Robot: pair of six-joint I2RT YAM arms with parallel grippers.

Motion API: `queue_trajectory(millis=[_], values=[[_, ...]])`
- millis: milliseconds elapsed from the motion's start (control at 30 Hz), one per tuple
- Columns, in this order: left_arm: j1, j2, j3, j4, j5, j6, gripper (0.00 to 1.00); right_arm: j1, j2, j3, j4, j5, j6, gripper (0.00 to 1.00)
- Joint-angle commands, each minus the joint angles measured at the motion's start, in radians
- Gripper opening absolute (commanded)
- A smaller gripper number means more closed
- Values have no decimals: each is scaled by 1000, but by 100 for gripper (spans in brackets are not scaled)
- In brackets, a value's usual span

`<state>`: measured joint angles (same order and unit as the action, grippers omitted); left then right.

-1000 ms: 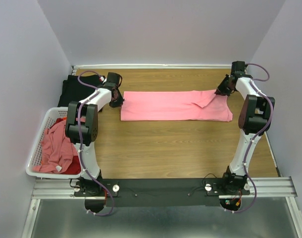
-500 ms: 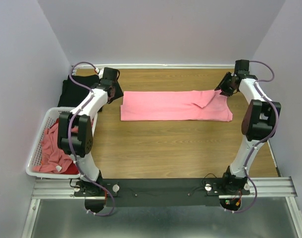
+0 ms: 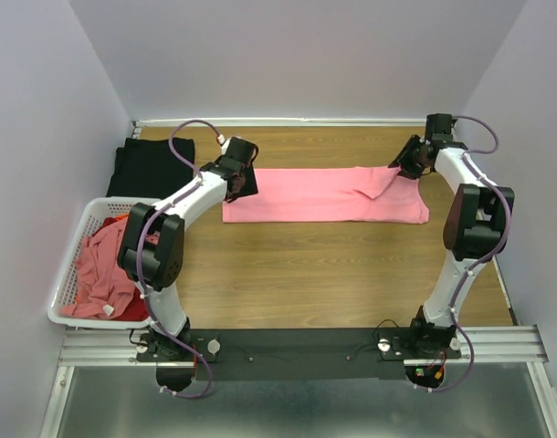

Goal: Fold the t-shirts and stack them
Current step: Fold the tshirt

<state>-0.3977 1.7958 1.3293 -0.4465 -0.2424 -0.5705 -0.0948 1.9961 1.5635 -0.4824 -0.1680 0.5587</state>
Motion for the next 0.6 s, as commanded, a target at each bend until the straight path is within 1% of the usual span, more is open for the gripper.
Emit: queue_trajectory(millis=[0,67,100,200,267,333,400,467,567], values=[[-61,8,57,17,122,-9,61,-3,43,18,31,48,29,48],[-104,19,96,37,207,-35,63,-5,44,17,44,61,12,48],[-104,19,96,37,207,-51,63,-3,44,17,44,61,12,48],[-180,65,186,98,285,-117,63,-5,56,33,47,74,-20,48],[-222,129,228,112,330,-132,63,-5,52,18,45,65,-22,48],[-227,177,246,114,307,-166,63,-5,9,-23,47,50,-8,48],[-211,189,223,103,266,-189,63,-5,-28,-104,48,51,0,48],[-193,175,147,118,211,-210,62,-5,-85,-161,47,79,-5,48],[-132,154,41,146,177,-219,61,-5,-141,-278,47,145,-16,48]])
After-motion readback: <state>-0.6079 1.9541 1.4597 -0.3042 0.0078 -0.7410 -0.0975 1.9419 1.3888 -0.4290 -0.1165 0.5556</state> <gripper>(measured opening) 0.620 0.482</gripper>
